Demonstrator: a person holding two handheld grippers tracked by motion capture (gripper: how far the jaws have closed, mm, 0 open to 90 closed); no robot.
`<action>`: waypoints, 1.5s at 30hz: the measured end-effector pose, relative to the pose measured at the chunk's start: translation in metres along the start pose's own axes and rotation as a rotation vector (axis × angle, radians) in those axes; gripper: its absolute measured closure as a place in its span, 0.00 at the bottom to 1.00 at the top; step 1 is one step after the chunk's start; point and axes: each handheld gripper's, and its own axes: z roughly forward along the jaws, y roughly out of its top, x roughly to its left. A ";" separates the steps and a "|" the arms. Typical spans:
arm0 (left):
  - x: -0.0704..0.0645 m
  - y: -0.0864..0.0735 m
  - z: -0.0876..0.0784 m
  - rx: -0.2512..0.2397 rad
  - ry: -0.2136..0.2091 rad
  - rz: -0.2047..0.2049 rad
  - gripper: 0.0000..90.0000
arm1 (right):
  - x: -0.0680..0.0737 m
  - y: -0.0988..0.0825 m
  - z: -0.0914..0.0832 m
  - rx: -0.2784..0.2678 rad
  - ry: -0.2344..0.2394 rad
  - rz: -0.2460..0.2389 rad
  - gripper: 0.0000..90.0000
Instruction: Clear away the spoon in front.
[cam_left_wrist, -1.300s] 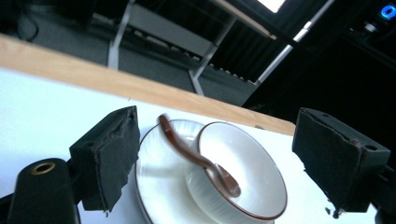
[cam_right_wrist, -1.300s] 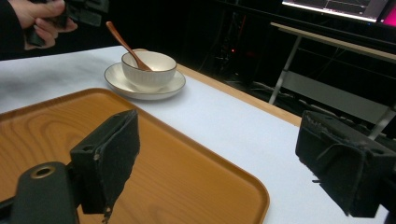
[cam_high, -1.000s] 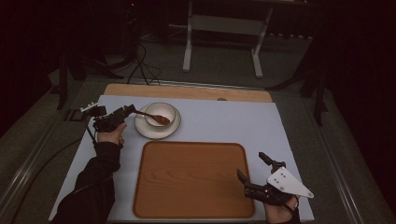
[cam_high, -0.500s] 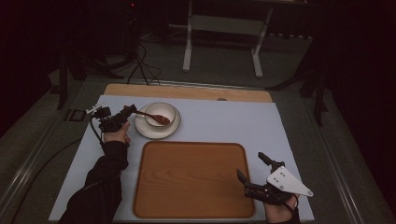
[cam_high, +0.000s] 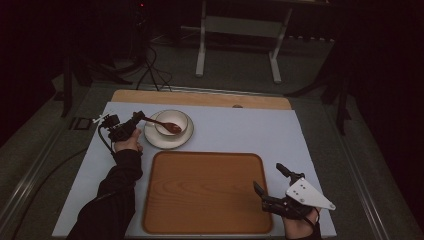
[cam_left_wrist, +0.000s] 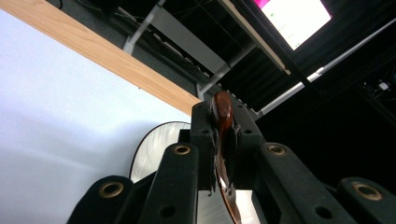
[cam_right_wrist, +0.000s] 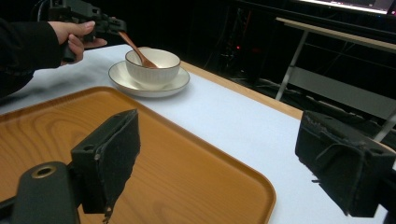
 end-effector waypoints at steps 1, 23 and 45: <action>-0.002 0.001 0.000 0.003 0.003 0.011 0.93 | 0.000 0.000 0.000 0.001 0.000 0.000 0.15; -0.043 0.033 -0.006 0.004 -0.046 0.205 0.94 | 0.000 0.000 0.000 0.000 0.001 0.001 0.15; -0.069 0.079 -0.042 0.149 -0.166 0.362 0.94 | 0.002 0.001 0.000 -0.001 -0.001 -0.001 0.15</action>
